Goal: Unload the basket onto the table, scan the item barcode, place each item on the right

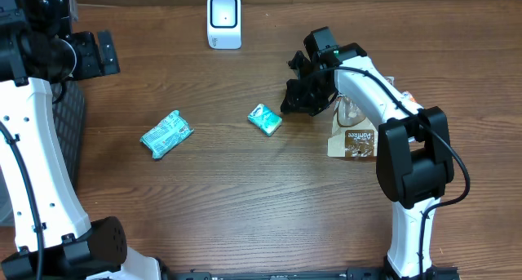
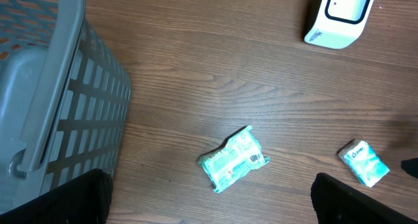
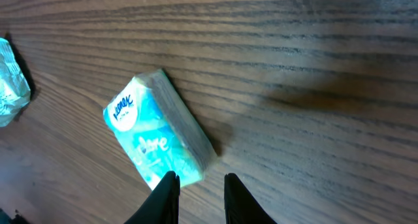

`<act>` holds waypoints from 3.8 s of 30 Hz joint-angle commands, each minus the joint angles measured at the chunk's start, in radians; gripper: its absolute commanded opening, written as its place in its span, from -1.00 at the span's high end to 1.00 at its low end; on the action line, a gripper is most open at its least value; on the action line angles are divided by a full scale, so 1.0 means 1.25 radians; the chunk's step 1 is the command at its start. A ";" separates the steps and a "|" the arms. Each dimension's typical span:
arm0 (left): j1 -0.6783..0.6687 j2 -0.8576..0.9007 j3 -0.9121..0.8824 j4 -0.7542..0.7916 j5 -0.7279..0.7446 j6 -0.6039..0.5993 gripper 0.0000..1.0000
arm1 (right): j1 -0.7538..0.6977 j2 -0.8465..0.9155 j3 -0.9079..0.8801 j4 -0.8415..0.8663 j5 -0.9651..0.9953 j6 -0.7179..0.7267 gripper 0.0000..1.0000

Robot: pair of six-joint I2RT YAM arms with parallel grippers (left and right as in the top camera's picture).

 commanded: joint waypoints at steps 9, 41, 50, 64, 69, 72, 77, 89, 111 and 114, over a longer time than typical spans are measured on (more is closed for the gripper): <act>-0.010 -0.003 0.015 0.003 -0.002 0.015 -0.99 | -0.001 -0.017 -0.039 0.036 -0.031 0.005 0.60; -0.010 -0.003 0.015 0.003 -0.002 0.015 -0.99 | -0.012 -0.018 -0.089 0.147 -0.186 0.005 0.53; -0.010 -0.003 0.015 0.003 -0.002 0.015 -0.99 | -0.016 -0.017 -0.125 0.179 -0.135 0.025 0.52; -0.010 -0.003 0.015 0.003 -0.002 0.015 -0.99 | -0.003 -0.017 -0.174 0.192 -0.135 0.017 0.51; -0.010 -0.003 0.015 0.003 -0.002 0.015 -0.99 | -0.002 -0.017 -0.179 0.207 -0.154 0.020 0.52; -0.010 -0.003 0.015 0.003 -0.002 0.015 -0.99 | -0.001 -0.017 -0.179 0.216 -0.160 0.037 0.52; -0.010 -0.003 0.015 0.003 -0.002 0.015 -0.99 | -0.001 -0.017 -0.179 0.222 -0.209 0.041 0.53; -0.010 -0.003 0.015 0.003 -0.002 0.015 -0.99 | 0.028 -0.017 -0.189 0.214 -0.147 0.078 0.47; -0.010 -0.003 0.015 0.003 -0.002 0.015 -0.99 | 0.050 -0.059 -0.232 0.275 -0.240 0.178 0.92; -0.010 -0.003 0.015 0.003 -0.002 0.015 -0.99 | 0.033 -0.104 -0.232 0.279 -0.342 0.153 0.92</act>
